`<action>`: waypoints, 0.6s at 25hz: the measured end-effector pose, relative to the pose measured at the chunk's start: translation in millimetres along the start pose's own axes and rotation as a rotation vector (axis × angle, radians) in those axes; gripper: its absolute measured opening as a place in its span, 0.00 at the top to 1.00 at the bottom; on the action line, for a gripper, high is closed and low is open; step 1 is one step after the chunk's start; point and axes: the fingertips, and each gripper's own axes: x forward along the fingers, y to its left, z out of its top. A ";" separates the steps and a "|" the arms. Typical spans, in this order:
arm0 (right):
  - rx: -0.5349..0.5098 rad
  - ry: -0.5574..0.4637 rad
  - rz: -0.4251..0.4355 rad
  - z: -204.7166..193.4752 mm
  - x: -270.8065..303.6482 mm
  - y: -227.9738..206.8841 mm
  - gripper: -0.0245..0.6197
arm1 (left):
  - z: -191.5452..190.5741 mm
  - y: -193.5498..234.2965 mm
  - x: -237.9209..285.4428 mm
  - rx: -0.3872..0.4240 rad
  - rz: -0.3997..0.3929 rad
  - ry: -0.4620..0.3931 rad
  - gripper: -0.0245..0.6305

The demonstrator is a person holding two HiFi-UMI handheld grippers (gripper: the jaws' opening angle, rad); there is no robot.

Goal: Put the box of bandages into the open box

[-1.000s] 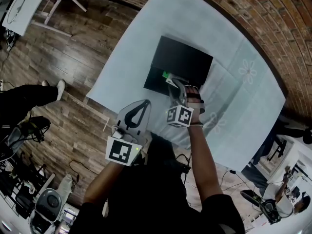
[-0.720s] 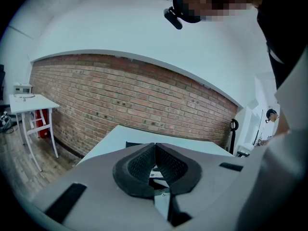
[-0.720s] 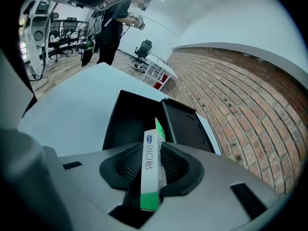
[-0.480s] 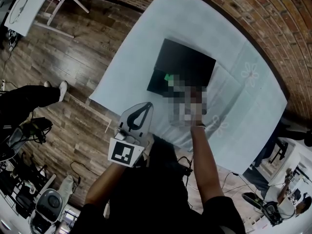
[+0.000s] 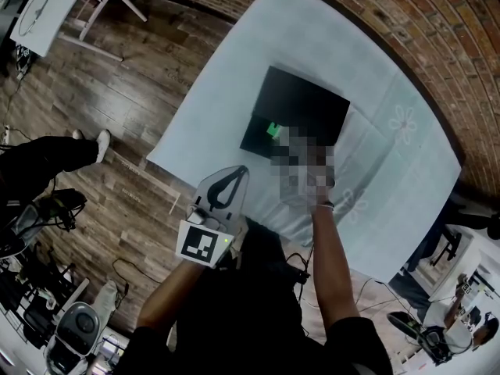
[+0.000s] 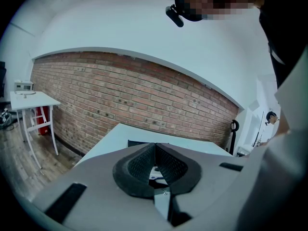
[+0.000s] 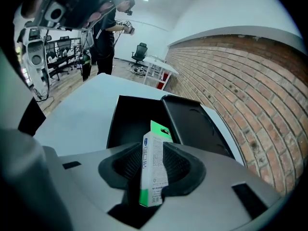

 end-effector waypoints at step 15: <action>0.229 -0.117 -0.032 23.4 -27.3 -6.4 0.88 | 6.5 -2.8 0.3 0.030 -0.022 -0.017 0.91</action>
